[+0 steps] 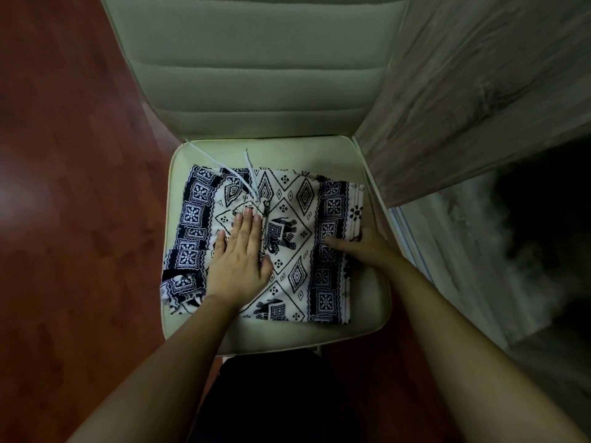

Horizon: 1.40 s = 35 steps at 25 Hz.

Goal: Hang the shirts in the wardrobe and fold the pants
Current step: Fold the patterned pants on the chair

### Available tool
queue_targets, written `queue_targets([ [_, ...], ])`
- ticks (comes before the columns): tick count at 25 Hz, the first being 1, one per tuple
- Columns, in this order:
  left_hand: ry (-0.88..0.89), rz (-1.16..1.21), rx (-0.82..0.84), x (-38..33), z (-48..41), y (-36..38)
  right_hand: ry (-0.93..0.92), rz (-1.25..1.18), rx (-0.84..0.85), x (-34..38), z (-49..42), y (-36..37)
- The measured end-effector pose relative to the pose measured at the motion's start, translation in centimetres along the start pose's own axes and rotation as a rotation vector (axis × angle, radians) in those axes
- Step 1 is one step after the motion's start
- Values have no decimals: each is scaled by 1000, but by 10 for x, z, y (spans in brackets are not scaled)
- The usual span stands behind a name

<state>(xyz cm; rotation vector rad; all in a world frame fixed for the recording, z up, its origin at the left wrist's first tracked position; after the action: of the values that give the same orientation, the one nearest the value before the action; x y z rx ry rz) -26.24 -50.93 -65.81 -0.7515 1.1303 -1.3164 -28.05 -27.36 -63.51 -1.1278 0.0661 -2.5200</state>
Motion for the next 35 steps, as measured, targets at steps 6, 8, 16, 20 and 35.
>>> queue_targets([
  [6, -13, 39, 14, 1, 0, -3, 13, 10, 40, -16, 33, 24],
  [8, -24, 61, 14, 1, -1, -5, 53, 6, 2, -24, 41, 23],
  [16, -26, 35, 22, 0, -2, -6, -74, 469, -356, -17, 60, 39],
  [20, 5, -24, 67, 3, -3, -6, -390, 891, -350, 9, 22, 61],
  [35, -573, 470, -69, 89, -20, -60, -234, 747, -166, -8, 4, 42],
])
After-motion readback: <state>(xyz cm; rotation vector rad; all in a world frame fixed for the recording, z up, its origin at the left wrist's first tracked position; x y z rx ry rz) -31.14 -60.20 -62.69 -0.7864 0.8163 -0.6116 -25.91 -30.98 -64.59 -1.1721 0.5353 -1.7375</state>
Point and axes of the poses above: each hand's wrist, its own z-axis away from the middle knuckle, its own y-axis out of the palm, x = y × z, the point moved 4 cm from there along -z, towards the middle knuckle, and after that the axes turned 5 degrees about -y, right-handed, at the moved point
